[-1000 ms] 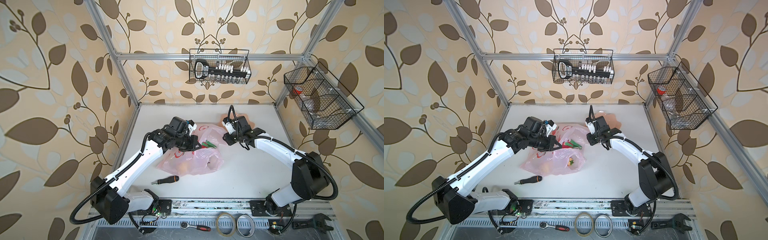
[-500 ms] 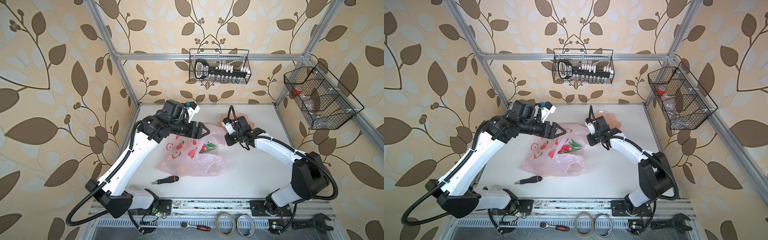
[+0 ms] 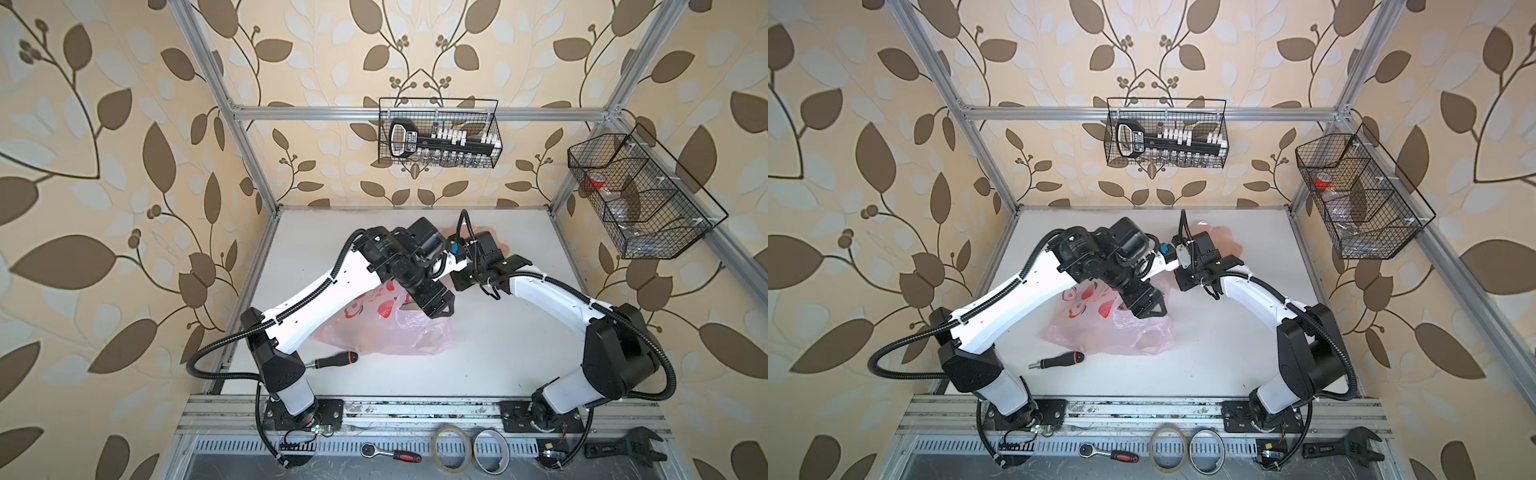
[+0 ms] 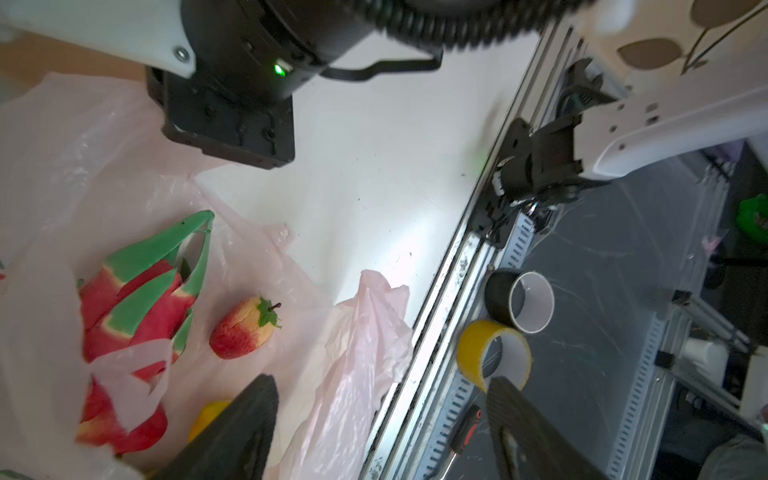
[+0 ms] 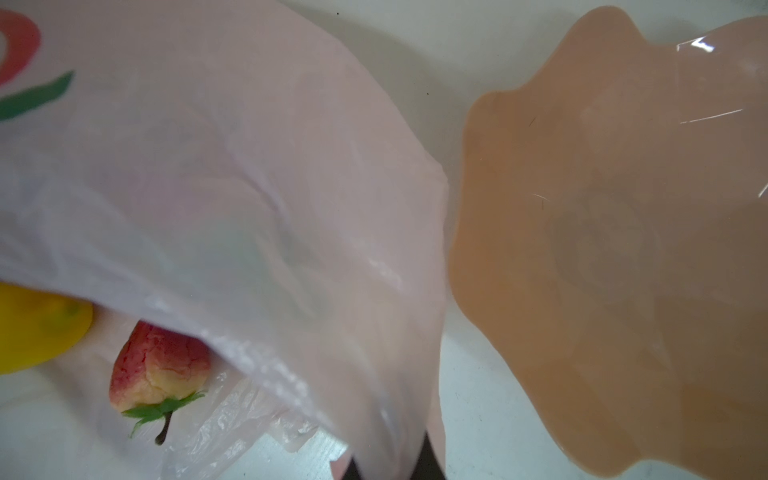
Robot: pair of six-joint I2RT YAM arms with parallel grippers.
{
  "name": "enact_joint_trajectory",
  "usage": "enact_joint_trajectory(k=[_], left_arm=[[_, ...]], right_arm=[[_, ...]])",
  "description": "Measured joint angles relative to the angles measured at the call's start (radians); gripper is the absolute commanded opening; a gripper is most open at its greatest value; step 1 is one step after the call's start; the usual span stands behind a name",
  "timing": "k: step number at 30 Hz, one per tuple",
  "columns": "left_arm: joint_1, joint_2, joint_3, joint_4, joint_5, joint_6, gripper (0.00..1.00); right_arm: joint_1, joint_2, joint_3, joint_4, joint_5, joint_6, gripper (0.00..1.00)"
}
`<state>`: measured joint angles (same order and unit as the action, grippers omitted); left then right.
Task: Place the fruits into the plastic bag
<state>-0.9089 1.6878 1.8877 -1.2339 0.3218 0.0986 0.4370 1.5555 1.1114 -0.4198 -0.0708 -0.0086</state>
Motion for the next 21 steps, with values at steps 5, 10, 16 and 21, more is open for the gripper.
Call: enact_joint_trajectory(k=[5,10,16,21], left_arm=[[-0.043,0.063,0.001,-0.045,-0.09,0.056,0.82],[-0.075,0.097,0.001,-0.06,-0.125,0.089,0.83],[-0.101,0.109,-0.021,-0.073,-0.147,0.116,0.83],[-0.114,0.117,-0.084,-0.064,-0.152,0.133,0.8]], right_arm=[[-0.002,0.0,0.004,-0.003,-0.008,-0.001,0.0],[-0.008,0.0,0.016,-0.008,-0.013,-0.004,0.0],[-0.015,0.0,0.023,-0.012,-0.016,-0.005,0.0],[-0.015,0.003,0.024,-0.014,-0.02,-0.004,0.0]])
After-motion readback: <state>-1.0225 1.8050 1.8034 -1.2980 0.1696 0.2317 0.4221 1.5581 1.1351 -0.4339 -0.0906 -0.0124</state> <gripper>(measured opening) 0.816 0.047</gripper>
